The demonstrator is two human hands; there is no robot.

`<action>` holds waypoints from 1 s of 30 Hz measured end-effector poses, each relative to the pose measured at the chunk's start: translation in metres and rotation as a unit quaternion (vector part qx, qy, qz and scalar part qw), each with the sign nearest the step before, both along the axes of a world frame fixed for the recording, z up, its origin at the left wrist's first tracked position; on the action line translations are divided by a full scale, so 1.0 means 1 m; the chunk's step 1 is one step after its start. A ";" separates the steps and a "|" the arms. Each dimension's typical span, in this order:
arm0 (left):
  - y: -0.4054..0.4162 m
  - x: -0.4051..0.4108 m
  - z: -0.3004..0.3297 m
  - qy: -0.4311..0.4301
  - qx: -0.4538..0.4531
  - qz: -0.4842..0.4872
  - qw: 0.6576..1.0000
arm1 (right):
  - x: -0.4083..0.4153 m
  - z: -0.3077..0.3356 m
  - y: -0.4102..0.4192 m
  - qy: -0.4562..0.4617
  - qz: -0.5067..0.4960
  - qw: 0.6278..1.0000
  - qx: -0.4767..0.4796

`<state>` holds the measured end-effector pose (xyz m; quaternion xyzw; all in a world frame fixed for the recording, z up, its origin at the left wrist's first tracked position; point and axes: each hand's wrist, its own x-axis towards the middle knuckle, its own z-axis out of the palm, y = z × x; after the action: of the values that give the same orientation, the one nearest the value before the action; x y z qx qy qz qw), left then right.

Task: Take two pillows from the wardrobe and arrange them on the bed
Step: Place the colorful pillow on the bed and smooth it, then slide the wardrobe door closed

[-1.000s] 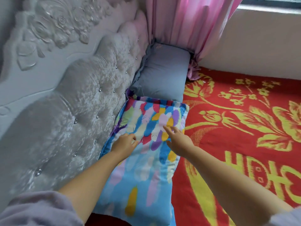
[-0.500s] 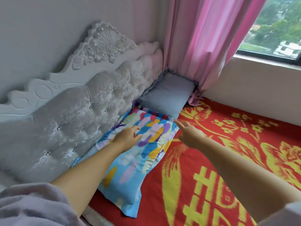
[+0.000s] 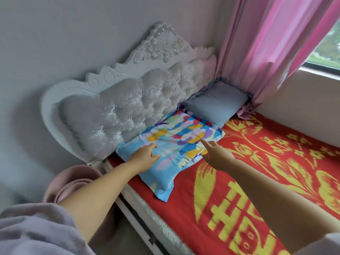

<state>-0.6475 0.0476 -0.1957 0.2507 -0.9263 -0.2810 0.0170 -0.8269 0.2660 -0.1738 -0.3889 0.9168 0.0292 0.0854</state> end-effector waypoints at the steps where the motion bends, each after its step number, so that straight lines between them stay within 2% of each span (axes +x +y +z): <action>1: 0.003 0.019 0.002 0.000 -0.003 0.015 1.000 | 0.012 0.000 -0.002 -0.006 0.014 1.000 0.003; 5: 0.013 0.093 0.022 0.019 -0.049 0.099 0.994 | 0.051 0.006 -0.017 -0.007 0.091 0.996 -0.013; 9: 0.049 0.160 0.037 0.042 -0.066 0.220 0.972 | 0.091 0.018 -0.023 -0.001 0.196 0.980 -0.034; 12: 0.100 0.202 0.024 0.056 -0.058 0.275 0.958 | 0.128 0.016 -0.012 0.006 0.272 0.962 -0.034; 16: 0.177 0.274 -0.007 0.015 -0.017 0.354 0.935 | 0.193 0.001 0.000 -0.015 0.367 0.930 -0.002; 24: 0.272 0.496 0.011 -0.020 -0.031 0.582 0.812 | 0.409 -0.002 -0.003 -0.063 0.555 0.829 0.011; 27: 0.308 0.576 0.024 -0.022 -0.025 0.634 0.773 | 0.503 0.006 -0.002 -0.056 0.621 0.782 0.003; 30: 0.343 0.655 0.036 -0.034 -0.030 0.667 0.744 | 0.596 0.017 0.002 -0.054 0.655 0.754 0.001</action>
<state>0.0078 0.3905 -0.1599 0.8132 -0.5308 -0.1612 0.1760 -0.2314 0.2681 -0.1567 -0.8952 0.4315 0.0579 0.0956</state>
